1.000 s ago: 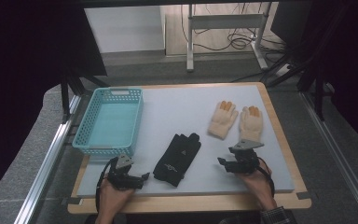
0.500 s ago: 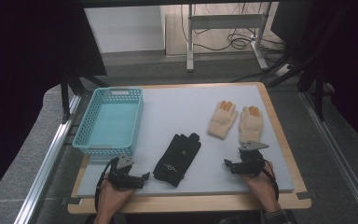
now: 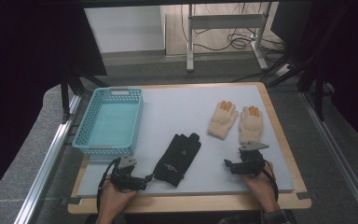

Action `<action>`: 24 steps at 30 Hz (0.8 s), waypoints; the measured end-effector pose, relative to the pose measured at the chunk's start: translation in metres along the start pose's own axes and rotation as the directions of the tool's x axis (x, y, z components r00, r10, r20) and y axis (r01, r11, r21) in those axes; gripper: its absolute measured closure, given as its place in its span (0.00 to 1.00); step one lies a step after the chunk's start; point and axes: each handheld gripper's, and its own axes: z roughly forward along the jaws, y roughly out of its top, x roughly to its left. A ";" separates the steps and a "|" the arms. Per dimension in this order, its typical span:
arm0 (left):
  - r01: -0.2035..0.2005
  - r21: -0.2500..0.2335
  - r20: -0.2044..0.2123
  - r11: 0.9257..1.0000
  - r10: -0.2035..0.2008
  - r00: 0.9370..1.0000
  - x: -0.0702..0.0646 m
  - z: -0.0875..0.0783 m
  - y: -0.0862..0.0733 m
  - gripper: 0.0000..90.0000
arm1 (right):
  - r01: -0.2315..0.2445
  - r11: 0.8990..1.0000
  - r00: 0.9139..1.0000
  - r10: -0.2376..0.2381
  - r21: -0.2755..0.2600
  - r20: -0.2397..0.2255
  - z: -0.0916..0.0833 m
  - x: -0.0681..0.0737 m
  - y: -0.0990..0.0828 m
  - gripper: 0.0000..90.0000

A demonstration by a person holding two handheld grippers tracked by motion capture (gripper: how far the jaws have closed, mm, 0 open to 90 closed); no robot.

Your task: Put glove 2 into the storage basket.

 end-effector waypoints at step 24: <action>-0.039 0.111 0.068 0.993 0.032 0.997 -0.045 0.061 0.100 0.00 | 0.000 1.000 1.000 0.000 -0.001 0.002 0.000 0.000 0.000 0.21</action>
